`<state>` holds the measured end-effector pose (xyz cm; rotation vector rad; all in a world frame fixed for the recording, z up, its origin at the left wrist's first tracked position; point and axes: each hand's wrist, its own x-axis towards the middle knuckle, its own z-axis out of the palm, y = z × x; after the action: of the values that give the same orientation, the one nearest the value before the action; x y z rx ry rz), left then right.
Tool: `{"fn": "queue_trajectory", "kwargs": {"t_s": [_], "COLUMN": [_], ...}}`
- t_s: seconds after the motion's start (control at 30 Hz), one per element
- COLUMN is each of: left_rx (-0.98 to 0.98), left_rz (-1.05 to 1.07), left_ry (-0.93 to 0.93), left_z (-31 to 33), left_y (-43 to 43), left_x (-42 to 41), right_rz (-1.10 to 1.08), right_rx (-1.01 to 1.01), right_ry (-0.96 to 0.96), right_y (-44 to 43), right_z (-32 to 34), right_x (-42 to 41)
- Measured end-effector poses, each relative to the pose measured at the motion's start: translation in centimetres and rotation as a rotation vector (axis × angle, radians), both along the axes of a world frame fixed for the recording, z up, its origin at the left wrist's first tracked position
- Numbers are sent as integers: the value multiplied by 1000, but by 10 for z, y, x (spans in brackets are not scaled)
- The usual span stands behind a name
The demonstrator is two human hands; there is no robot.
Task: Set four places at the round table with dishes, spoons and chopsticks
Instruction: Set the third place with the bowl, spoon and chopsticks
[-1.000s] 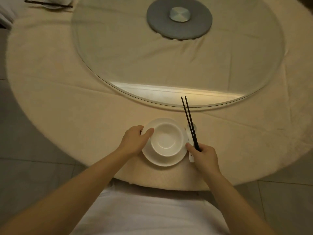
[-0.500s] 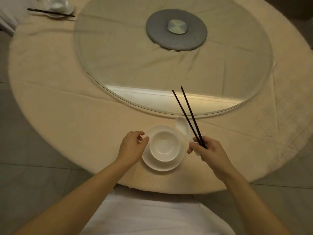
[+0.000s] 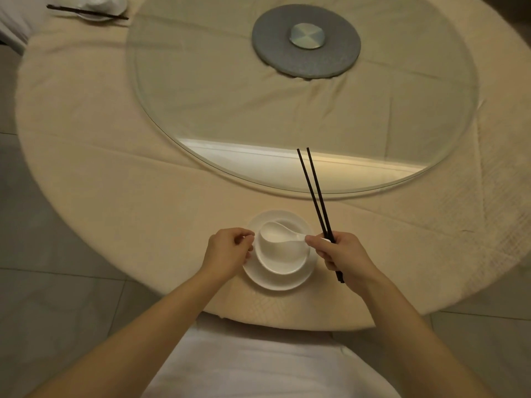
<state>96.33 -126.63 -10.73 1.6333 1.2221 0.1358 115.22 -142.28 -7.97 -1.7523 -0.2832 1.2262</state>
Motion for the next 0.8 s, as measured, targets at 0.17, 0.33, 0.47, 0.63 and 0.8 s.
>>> {"fn": "queue_trajectory", "kwargs": {"t_s": [0.17,0.33,0.47,0.63,0.8], "left_rx": [-63,-38,-26,14,7], "left_rz": [46,31,3,11,10], "left_ry": [-55,-46,-9,17,18], "left_z": [7,10,7,7,10], "left_y": [-3,-5,-6,-7,-5], "left_x": [0,0,-1,0,-1], "right_rz": [18,23,33,43,39], "right_rx": [-5,-34,-59,-93,-100], "right_ry": [12,6,19,11,-45], "right_y": [3,-4,-15,-24,-25], "right_z": [-4,-7,-12,-16,-18], "right_x": [1,4,5,3,0]}}
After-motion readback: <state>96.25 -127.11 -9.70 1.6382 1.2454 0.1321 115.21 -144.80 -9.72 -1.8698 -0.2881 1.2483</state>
